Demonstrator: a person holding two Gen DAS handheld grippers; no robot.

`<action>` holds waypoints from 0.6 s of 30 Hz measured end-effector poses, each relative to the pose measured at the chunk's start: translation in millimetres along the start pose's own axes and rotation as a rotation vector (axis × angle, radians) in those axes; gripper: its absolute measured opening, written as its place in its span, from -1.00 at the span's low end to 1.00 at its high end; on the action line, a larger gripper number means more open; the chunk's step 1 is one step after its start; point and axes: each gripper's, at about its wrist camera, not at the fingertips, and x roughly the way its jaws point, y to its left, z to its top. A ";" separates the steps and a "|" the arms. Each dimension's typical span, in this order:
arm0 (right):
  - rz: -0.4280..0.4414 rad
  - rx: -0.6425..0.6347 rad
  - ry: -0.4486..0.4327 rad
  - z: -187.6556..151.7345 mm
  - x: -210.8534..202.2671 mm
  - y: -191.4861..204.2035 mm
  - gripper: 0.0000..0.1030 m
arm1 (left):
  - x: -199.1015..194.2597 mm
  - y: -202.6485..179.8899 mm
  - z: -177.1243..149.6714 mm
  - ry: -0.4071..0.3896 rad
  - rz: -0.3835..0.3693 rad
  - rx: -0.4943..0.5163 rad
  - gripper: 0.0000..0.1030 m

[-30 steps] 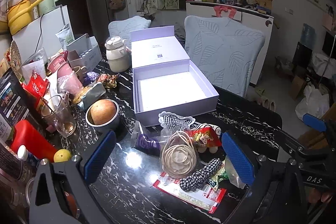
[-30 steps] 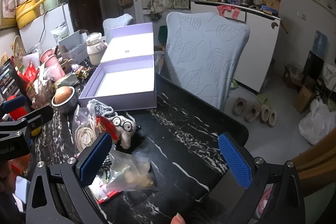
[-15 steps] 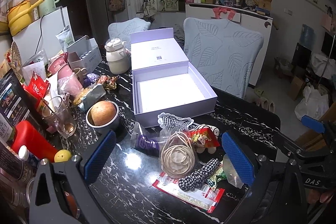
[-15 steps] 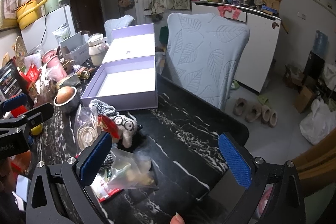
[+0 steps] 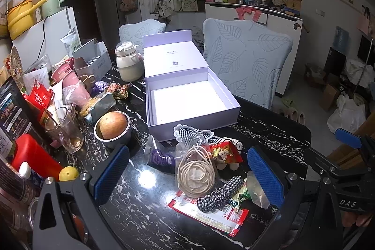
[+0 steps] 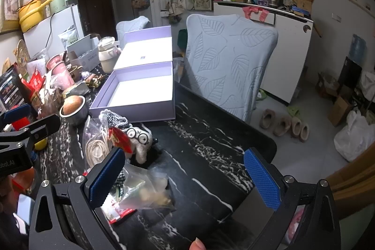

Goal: Organize soft objects

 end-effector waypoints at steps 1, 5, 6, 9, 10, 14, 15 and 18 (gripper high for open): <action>-0.001 0.000 0.000 -0.2 0.3 0.4 1.00 | -0.1 -0.3 0.0 -0.001 0.000 0.000 1.00; -0.001 -0.005 -0.002 -1.6 -1.1 -0.2 1.00 | 0.0 -1.9 -0.5 -0.003 -0.001 0.005 1.00; -0.002 -0.005 -0.002 -1.6 -1.1 -0.3 1.00 | 0.0 -2.8 -0.6 -0.004 -0.001 0.009 1.00; -0.002 -0.004 0.000 -2.1 -0.6 -0.2 1.00 | -0.2 -3.8 -0.7 -0.004 0.004 0.014 1.00; -0.002 -0.004 0.002 -1.9 -0.5 0.4 1.00 | -0.2 -4.6 -1.0 -0.005 0.005 0.016 1.00; 0.000 -0.005 0.009 -3.2 -0.2 -0.2 1.00 | 0.0 -4.9 -0.8 -0.003 0.004 0.022 1.00; 0.001 -0.006 0.012 -3.2 0.8 -0.4 1.00 | 0.3 -4.6 -0.6 -0.002 0.004 0.023 1.00; 0.006 -0.003 0.020 -3.6 4.0 -2.1 1.00 | 0.8 -4.7 -0.9 0.000 0.003 0.020 1.00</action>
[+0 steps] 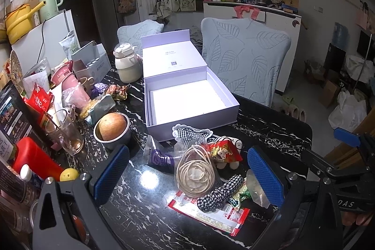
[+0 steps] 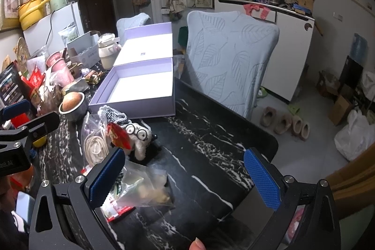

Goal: Organize soft objects

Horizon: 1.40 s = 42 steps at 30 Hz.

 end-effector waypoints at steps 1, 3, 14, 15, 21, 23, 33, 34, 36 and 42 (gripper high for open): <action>0.001 0.001 0.002 -0.2 0.6 -0.5 1.00 | 0.3 -0.3 -0.3 0.001 -0.001 0.000 1.00; 0.005 0.001 0.006 -0.1 1.5 -1.8 1.00 | 1.7 0.2 -0.3 0.003 -0.002 -0.003 1.00; 0.069 0.001 0.020 -3.3 10.8 -13.9 1.00 | 11.2 -2.9 -14.0 0.042 -0.024 -0.053 1.00; 0.072 -0.001 0.022 -4.4 11.5 -14.5 1.00 | 13.0 -2.9 -16.8 0.052 -0.028 -0.059 1.00; 0.115 -0.016 0.058 -15.7 22.1 -16.2 1.00 | 23.2 -2.3 -37.0 0.110 -0.020 -0.080 1.00; 0.136 -0.019 0.072 -20.5 26.1 -16.0 1.00 | 25.7 -0.8 -42.6 0.124 -0.022 -0.090 1.00; 0.273 -0.050 0.131 -36.5 45.7 -2.6 1.00 | 30.8 14.0 -71.6 0.162 -0.012 -0.178 1.00; 0.282 -0.053 0.138 -37.2 47.7 -1.3 1.00 | 31.0 16.6 -75.1 0.166 -0.010 -0.190 1.00; 0.305 -0.055 0.148 -38.8 53.7 1.9 1.00 | 30.9 21.1 -80.6 0.171 -0.003 -0.210 1.00; 0.359 -0.029 0.223 -42.7 82.7 7.6 1.00 | 30.2 30.9 -91.8 0.184 0.021 -0.255 1.00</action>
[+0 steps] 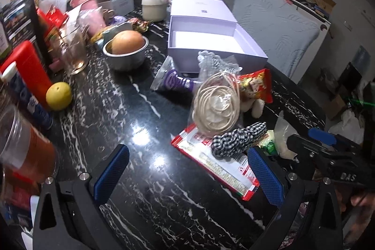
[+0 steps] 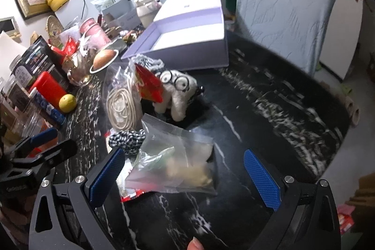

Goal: Organize soft objects
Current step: 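Lower the right gripper onto the clear zip bag and grasp it, then grasp the checked scrunchie with the left gripper while the right gripper holds the bag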

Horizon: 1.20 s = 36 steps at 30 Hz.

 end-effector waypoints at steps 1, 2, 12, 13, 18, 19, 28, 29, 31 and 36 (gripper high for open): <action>0.010 0.006 0.011 0.2 3.6 -1.9 1.00 | 0.2 0.7 -1.0 0.001 0.000 -0.007 1.00; 0.017 0.012 0.020 0.0 6.9 -3.0 1.00 | 0.2 0.7 -1.7 0.002 0.000 -0.009 1.00; 0.089 0.077 0.104 -6.6 28.5 -18.0 0.68 | 4.8 -16.2 3.9 -0.002 -0.027 0.005 1.00; 0.089 0.071 0.106 -6.8 28.6 -19.1 0.61 | 6.4 -18.9 4.7 0.000 -0.029 0.010 1.00; 0.116 0.062 0.082 -7.8 21.6 -27.6 0.32 | 15.2 -30.7 6.8 0.019 -0.036 0.031 1.00; 0.111 0.060 0.079 -7.3 21.1 -28.8 0.31 | 18.7 -33.8 7.6 0.026 -0.043 0.032 1.00; 0.075 0.083 0.031 -4.0 3.0 -57.5 0.30 | 50.2 -60.8 16.1 0.099 -0.086 0.038 1.00; 0.073 0.088 0.028 -3.4 1.9 -60.6 0.30 | 54.9 -63.5 16.7 0.112 -0.086 0.035 1.00; 0.063 0.096 0.025 -2.6 0.5 -66.5 0.30 | 63.0 -68.0 17.4 0.132 -0.083 0.030 1.00; 0.052 0.112 0.024 -0.9 0.5 -78.3 0.30 | 77.2 -74.4 15.7 0.154 -0.058 0.014 1.00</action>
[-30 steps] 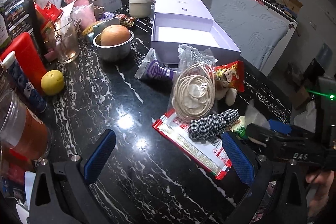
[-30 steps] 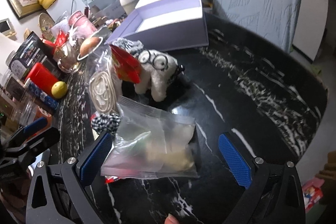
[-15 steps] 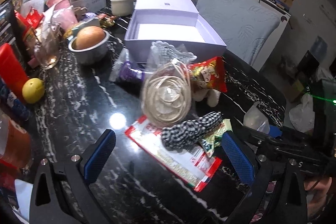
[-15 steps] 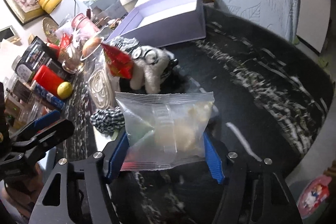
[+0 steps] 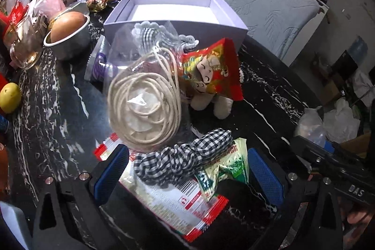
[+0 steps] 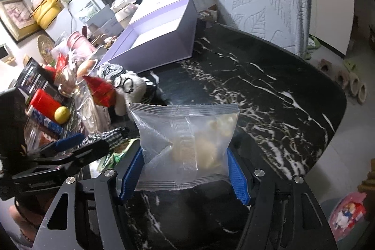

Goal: Organize soft objects
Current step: 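Grasp the checked scrunchie with the left gripper while the right gripper holds the bag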

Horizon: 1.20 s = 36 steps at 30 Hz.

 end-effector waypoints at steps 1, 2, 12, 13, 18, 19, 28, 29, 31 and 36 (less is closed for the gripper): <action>0.000 0.003 0.000 0.5 0.1 -2.4 0.30 | 3.9 -0.7 -0.2 0.008 0.006 -0.009 1.00; -0.001 0.005 0.000 0.7 -0.1 -3.8 0.30 | 6.7 -0.7 -0.5 0.015 0.010 -0.016 1.00; -0.015 0.016 -0.004 3.0 -1.2 -11.2 0.30 | 21.3 -8.0 -3.6 -0.005 0.082 -0.057 1.00; -0.016 0.018 -0.005 3.1 -1.2 -11.8 0.30 | 22.6 -7.4 -3.8 -0.007 0.090 -0.062 1.00; -0.018 0.025 -0.008 2.3 -1.8 -12.0 0.30 | 24.8 -9.8 -5.9 -0.030 0.126 -0.055 0.69; -0.018 0.024 -0.008 2.5 -1.9 -11.7 0.30 | 24.2 -9.5 -7.0 -0.034 0.121 -0.056 0.65; -0.009 0.019 -0.013 0.9 -4.2 -8.3 0.30 | 9.4 1.4 -11.2 -0.066 0.093 -0.054 -0.02; -0.009 0.018 -0.014 0.3 -4.6 -7.8 0.30 | 8.3 1.9 -11.3 -0.066 0.087 -0.052 -0.03; -0.008 0.017 -0.014 -0.6 -5.2 -6.9 0.30 | 4.8 1.8 -12.9 -0.072 0.079 -0.051 -0.11; -0.007 0.016 -0.013 -2.9 -6.1 -3.6 0.30 | -6.9 1.4 -17.5 -0.090 0.042 -0.042 -0.39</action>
